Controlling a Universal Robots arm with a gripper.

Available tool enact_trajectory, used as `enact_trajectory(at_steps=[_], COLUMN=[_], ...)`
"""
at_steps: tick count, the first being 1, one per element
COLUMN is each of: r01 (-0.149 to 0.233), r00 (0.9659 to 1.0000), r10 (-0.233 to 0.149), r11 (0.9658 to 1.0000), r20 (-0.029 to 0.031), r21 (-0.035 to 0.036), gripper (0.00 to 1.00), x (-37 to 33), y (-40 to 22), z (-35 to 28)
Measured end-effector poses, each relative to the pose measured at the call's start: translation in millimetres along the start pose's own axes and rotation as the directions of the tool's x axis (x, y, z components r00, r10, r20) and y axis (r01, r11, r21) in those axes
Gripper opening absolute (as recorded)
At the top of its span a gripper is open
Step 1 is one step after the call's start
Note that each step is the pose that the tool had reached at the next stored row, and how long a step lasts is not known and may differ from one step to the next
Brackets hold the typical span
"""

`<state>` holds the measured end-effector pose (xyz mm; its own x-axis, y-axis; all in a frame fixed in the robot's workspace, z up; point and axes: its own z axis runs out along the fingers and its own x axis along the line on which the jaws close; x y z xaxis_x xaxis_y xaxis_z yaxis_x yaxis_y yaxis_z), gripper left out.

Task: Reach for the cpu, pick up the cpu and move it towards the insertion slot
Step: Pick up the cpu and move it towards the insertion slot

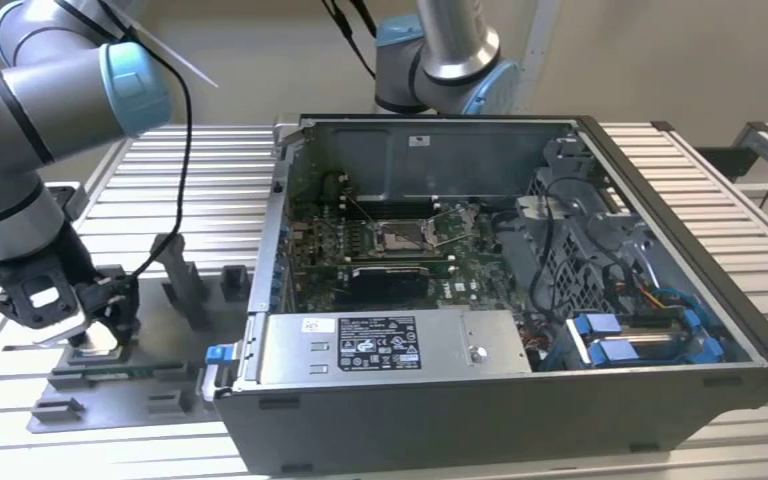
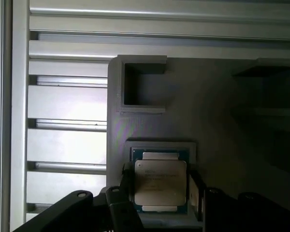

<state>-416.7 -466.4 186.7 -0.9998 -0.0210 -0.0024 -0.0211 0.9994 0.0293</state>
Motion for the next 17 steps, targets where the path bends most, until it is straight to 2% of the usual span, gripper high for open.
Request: enact_trajectory(at_steps=[11, 14, 17], r01=[-0.003, -0.003, -0.003], r00=[1.0, 1.0, 1.0], r10=[0.003, 0.003, 0.003], r11=[1.0, 1.0, 1.0], r20=[-0.0013, -0.0013, -0.0012], r21=[0.0001, 0.0001, 0.0003], gripper=[0.0, 0.0, 0.0], x=[-0.1, -0.1, -0.2], y=[1.5, 1.8, 2.0], z=[-49.7, -60.2, -67.8])
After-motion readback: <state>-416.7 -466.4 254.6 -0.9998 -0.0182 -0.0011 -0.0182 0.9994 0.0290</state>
